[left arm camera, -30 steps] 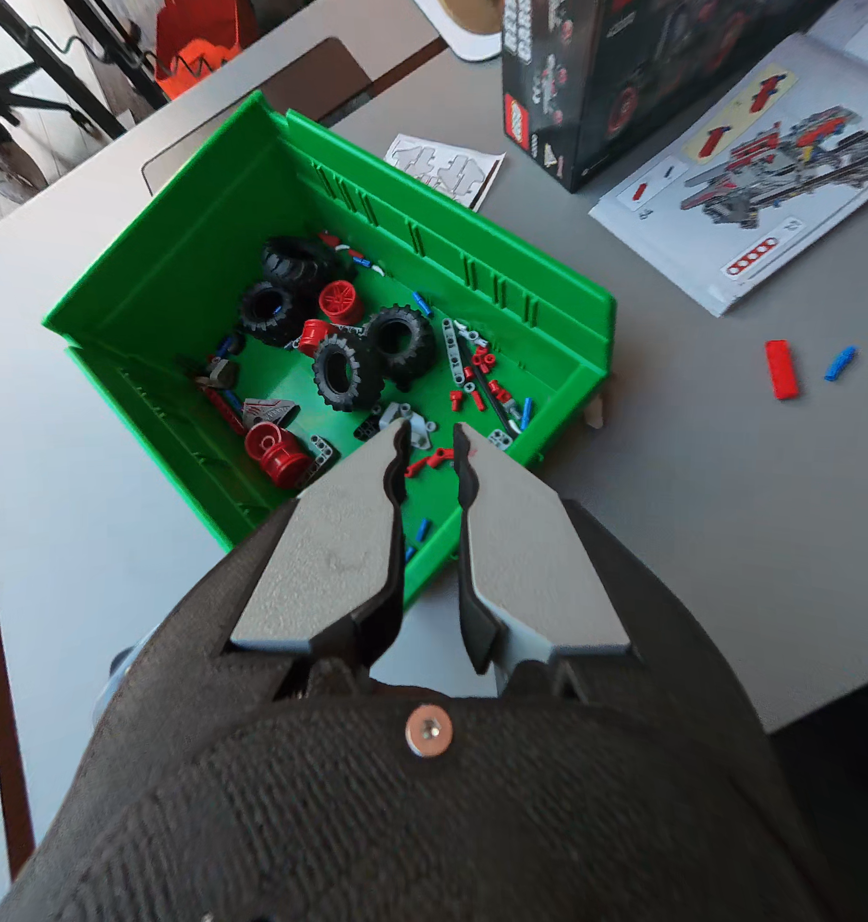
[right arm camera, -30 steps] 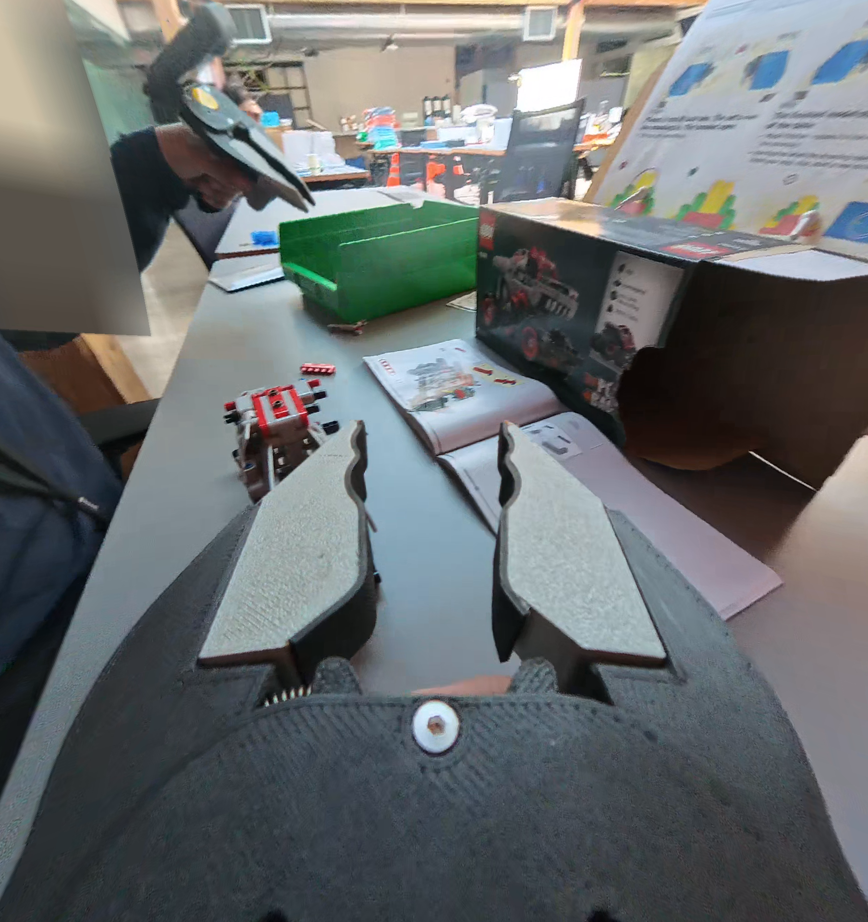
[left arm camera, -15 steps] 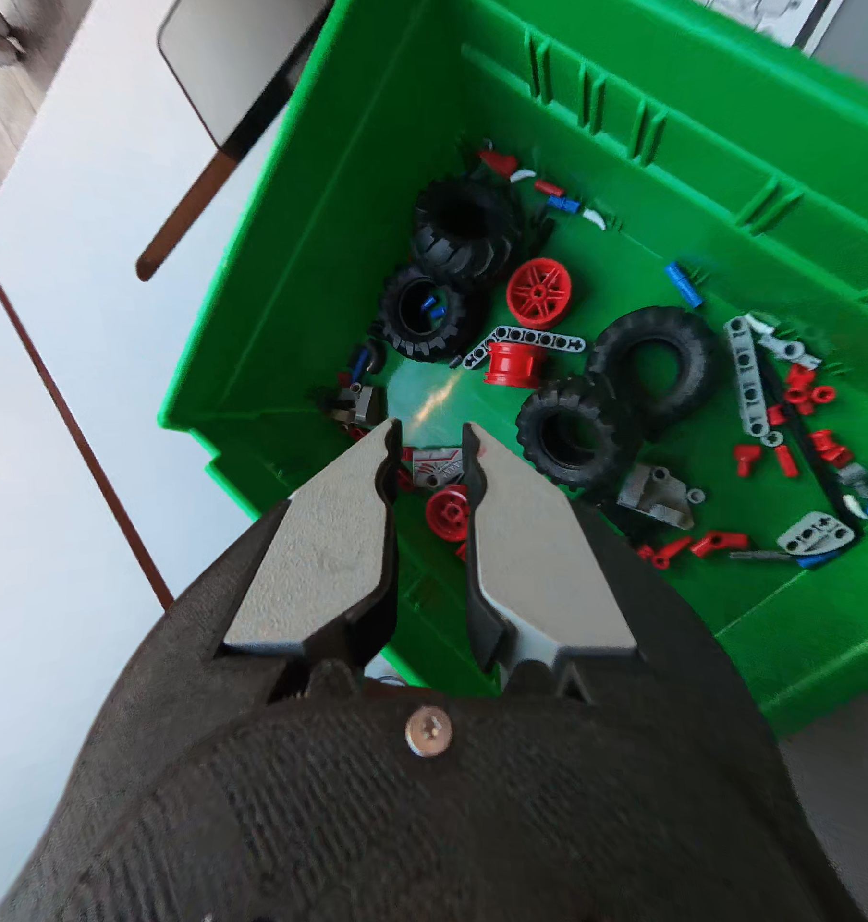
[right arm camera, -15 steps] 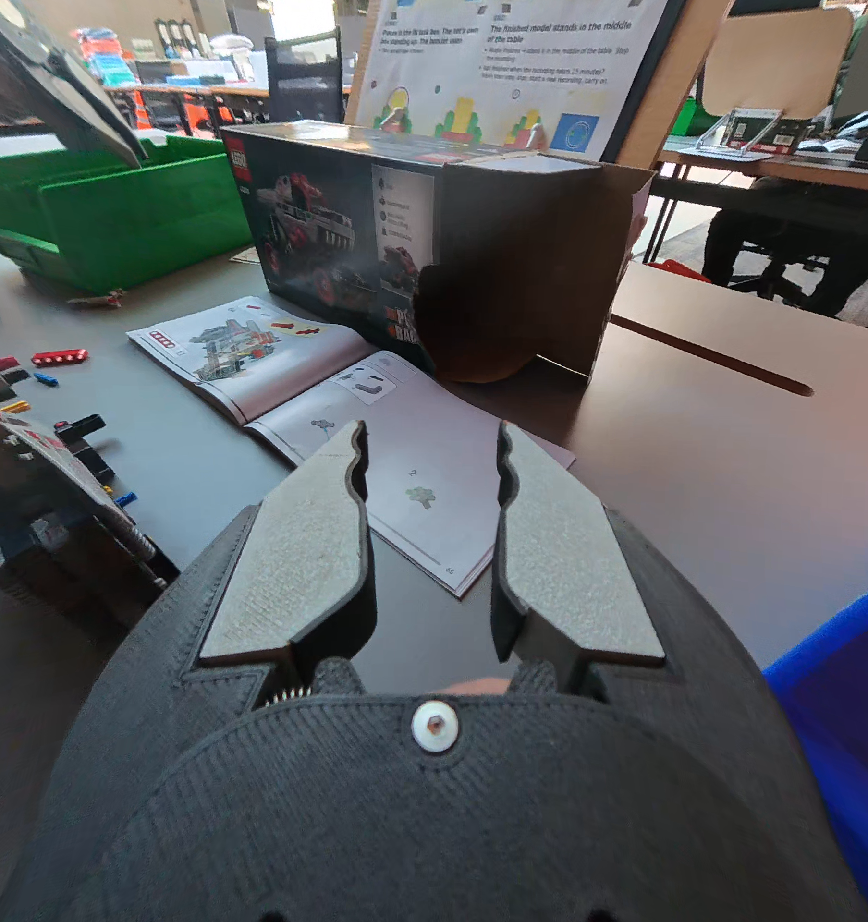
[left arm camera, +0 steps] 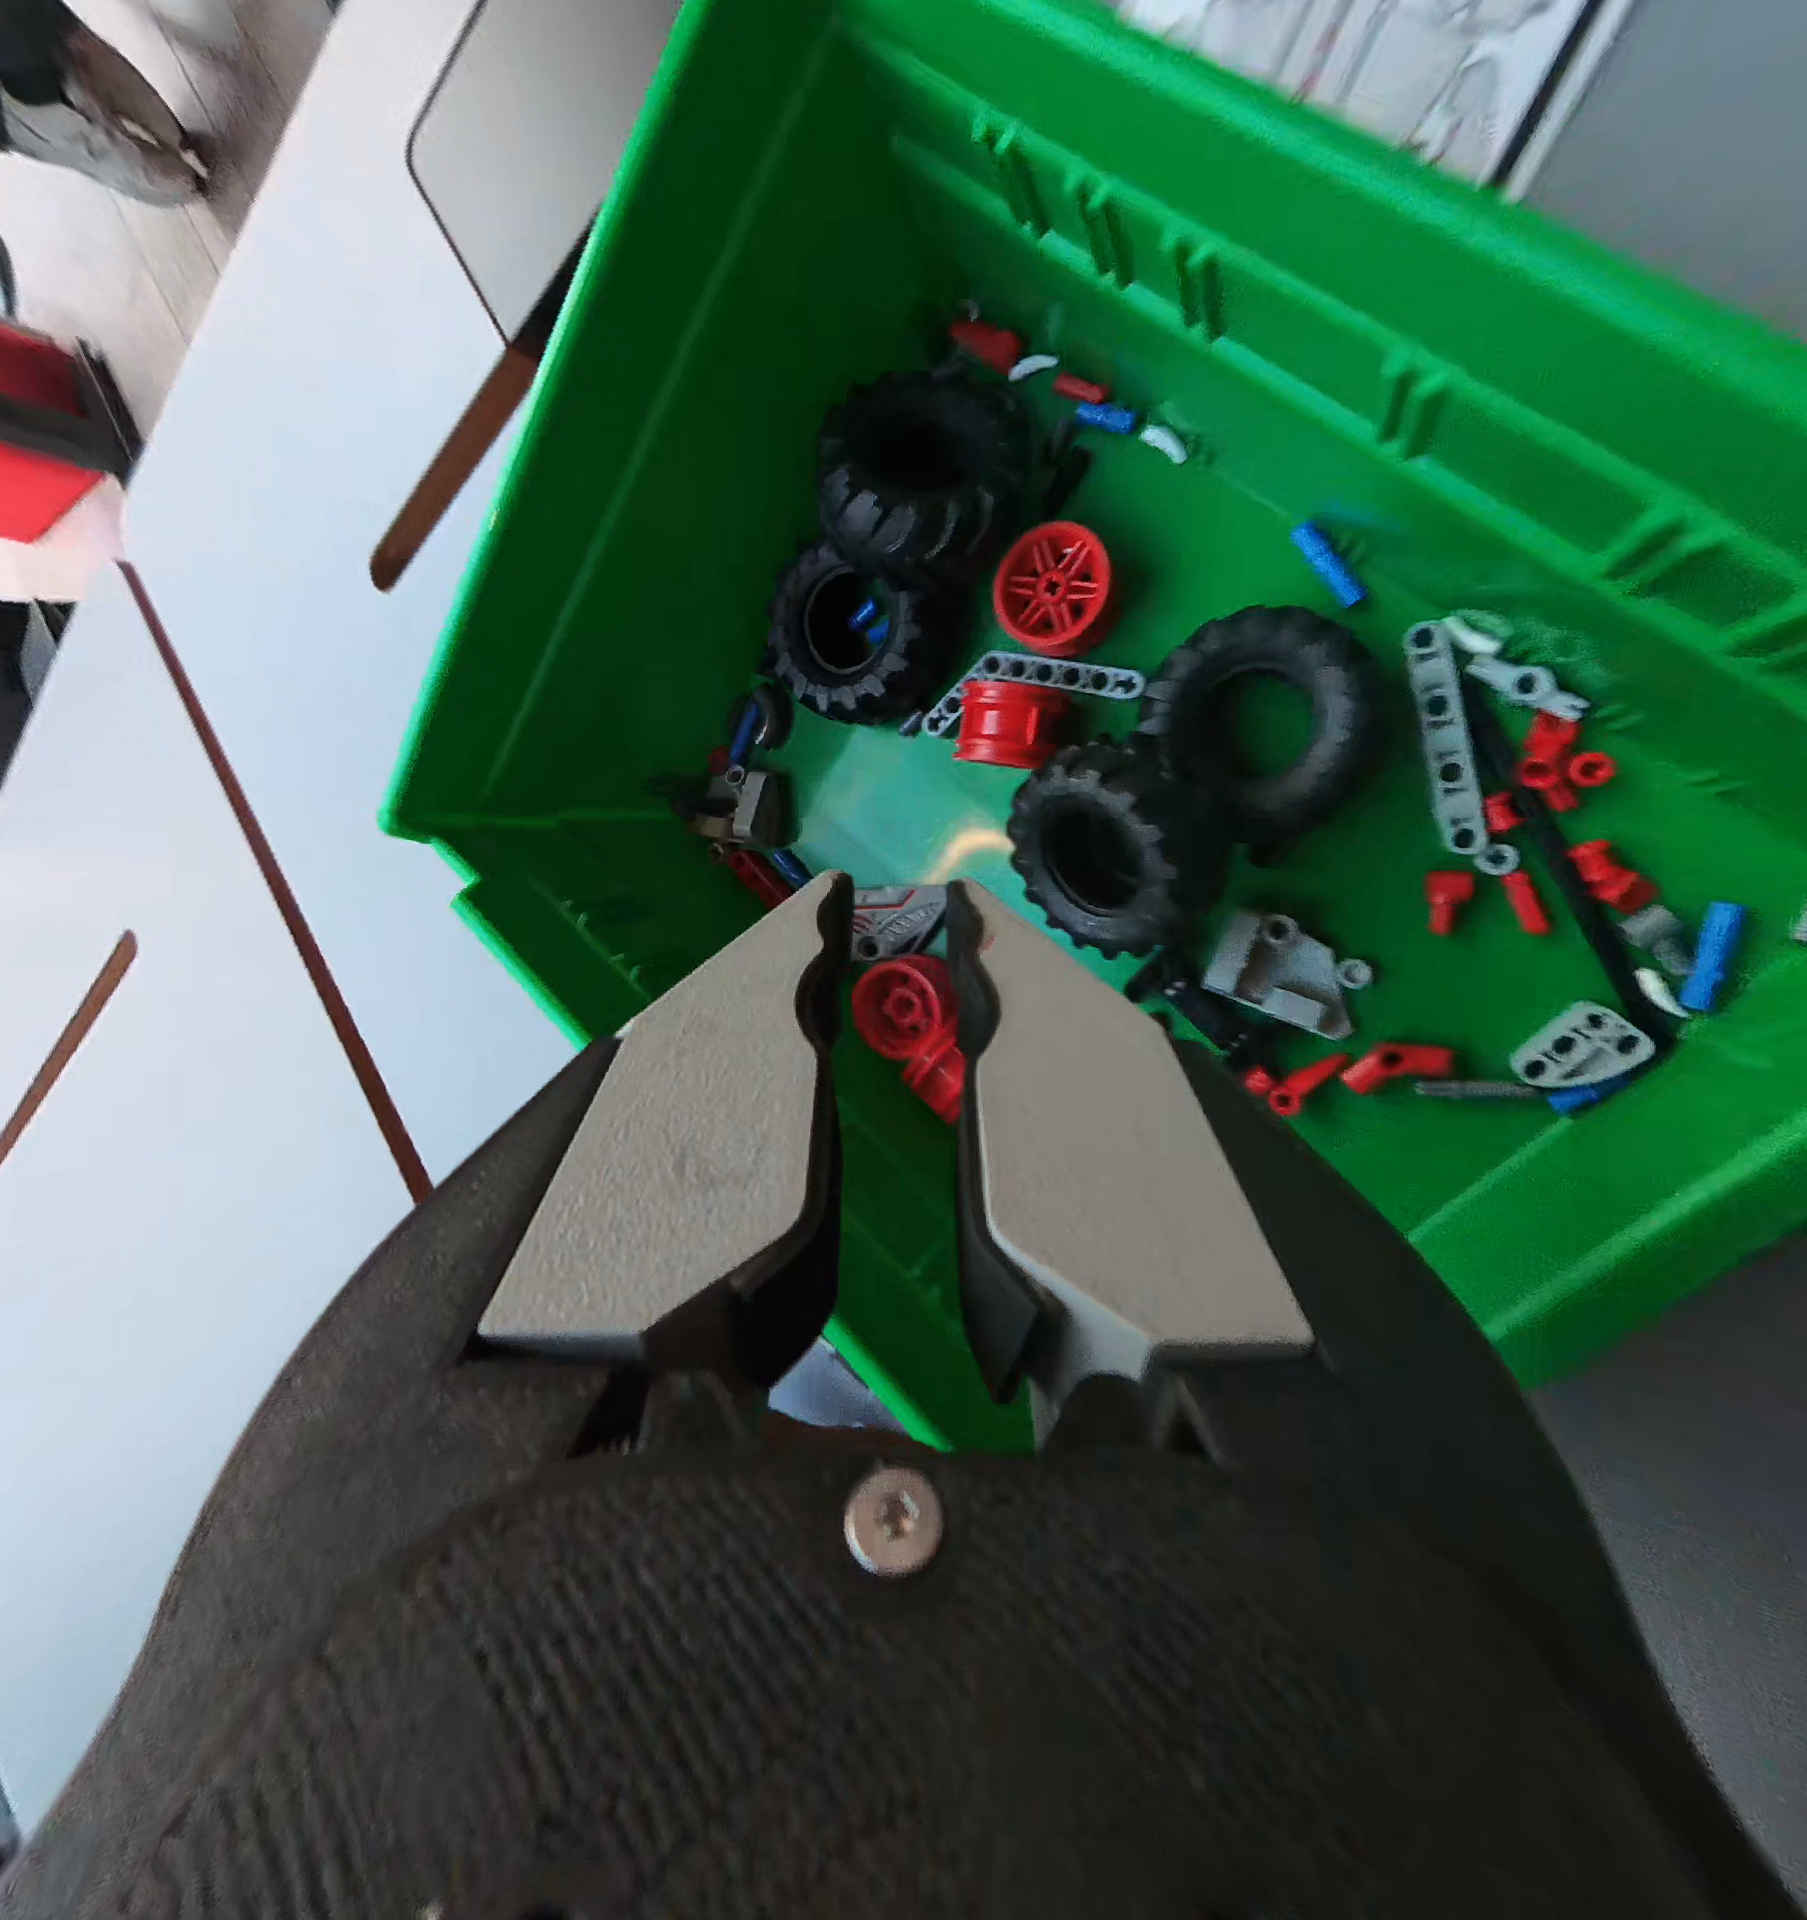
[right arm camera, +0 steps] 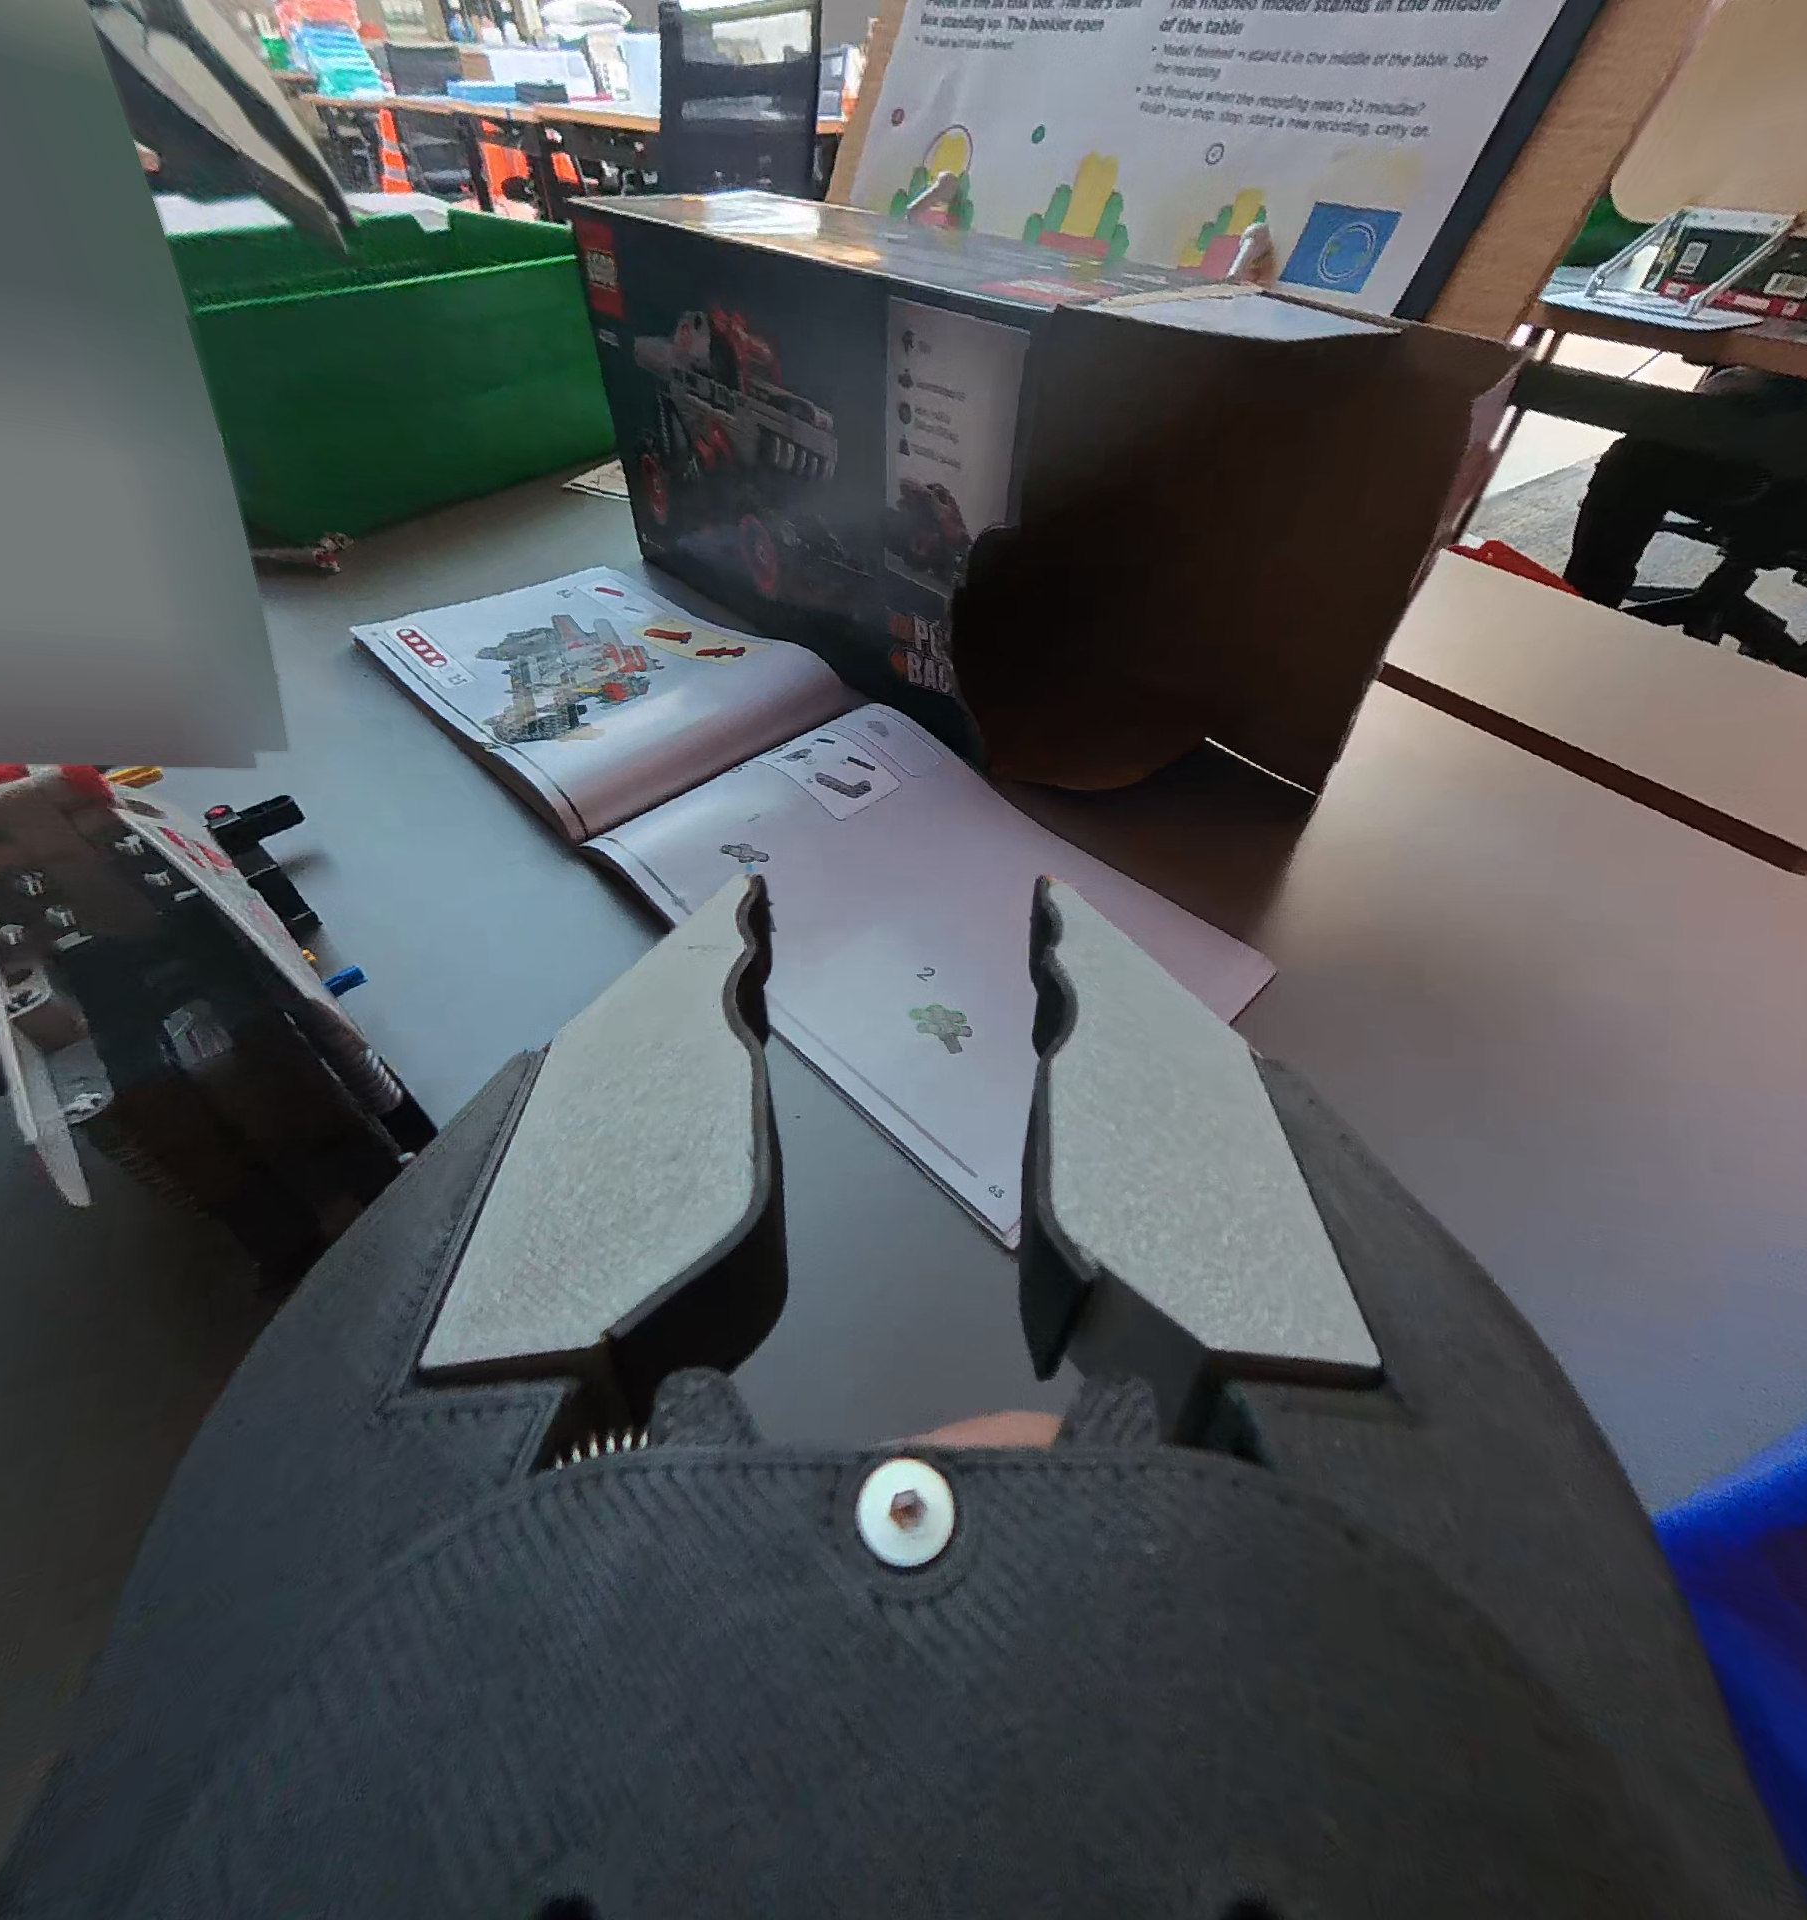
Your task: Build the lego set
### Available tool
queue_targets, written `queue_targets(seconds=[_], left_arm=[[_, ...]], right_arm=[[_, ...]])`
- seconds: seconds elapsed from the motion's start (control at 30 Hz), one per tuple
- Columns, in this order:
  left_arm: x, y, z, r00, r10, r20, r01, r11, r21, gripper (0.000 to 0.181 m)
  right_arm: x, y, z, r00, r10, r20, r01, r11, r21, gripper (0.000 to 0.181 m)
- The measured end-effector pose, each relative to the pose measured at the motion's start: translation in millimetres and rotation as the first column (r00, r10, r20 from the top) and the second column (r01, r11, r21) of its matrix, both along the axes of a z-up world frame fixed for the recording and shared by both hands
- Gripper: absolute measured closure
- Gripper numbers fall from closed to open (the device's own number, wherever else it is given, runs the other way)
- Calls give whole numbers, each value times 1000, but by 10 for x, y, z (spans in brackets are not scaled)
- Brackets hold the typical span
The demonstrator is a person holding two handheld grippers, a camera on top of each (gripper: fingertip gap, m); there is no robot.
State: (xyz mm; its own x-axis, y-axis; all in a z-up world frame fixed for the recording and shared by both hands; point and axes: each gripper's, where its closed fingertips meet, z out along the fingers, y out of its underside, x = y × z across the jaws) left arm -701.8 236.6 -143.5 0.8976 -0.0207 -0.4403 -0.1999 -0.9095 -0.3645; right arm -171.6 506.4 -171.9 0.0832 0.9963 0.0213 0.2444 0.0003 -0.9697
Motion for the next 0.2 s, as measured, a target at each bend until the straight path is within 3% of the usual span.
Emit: queue_targets(seconds=[0.1,0.2], left_arm=[[439,-38,309,997,-55,-46,59,992,110,167],[1235,-58,491,975,-217,-38,220,950,220,167]], right_arm=[[19,-70,99,999,27,-22,-27,1000,11,133],[86,-120,257,997,37,-73,-36,999,24,133]])
